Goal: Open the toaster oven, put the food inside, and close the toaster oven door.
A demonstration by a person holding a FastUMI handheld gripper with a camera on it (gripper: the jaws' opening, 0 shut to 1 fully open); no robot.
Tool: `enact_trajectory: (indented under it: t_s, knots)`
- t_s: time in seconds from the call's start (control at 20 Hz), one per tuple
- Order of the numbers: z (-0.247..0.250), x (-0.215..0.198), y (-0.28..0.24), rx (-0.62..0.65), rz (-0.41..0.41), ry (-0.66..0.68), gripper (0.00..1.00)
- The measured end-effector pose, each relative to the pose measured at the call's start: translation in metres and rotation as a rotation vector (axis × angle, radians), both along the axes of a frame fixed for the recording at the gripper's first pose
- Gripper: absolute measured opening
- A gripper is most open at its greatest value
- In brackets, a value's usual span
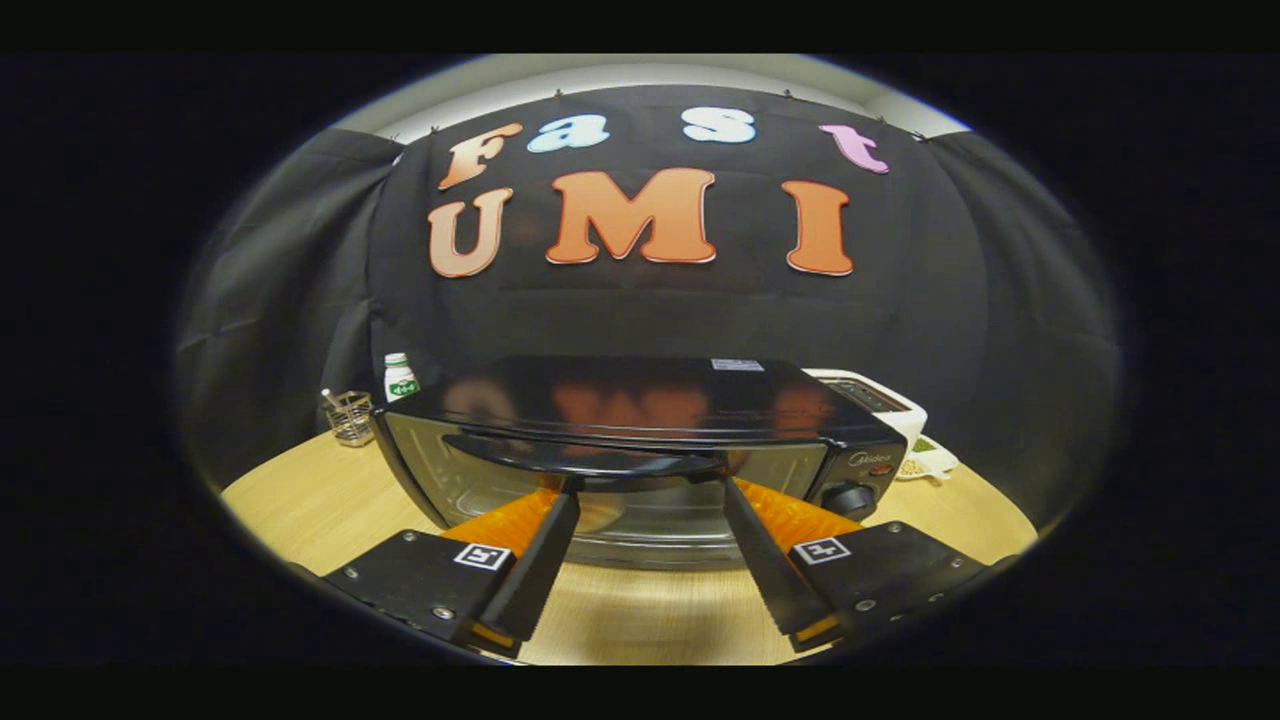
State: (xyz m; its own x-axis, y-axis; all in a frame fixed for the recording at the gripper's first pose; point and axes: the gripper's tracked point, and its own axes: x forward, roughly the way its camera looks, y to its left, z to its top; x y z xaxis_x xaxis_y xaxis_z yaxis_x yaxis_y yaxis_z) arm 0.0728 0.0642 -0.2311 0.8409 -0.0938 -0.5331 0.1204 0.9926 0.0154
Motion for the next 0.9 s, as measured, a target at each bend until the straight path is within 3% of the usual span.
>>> enact_trajectory:
  t_s: [0.4, 0.9]
  knots:
    - [0.049, -0.028, -0.001, -0.047, 0.042, -0.09, 0.87]
    - [0.203, -0.055, -0.022, -0.199, 0.046, -0.418, 0.92]
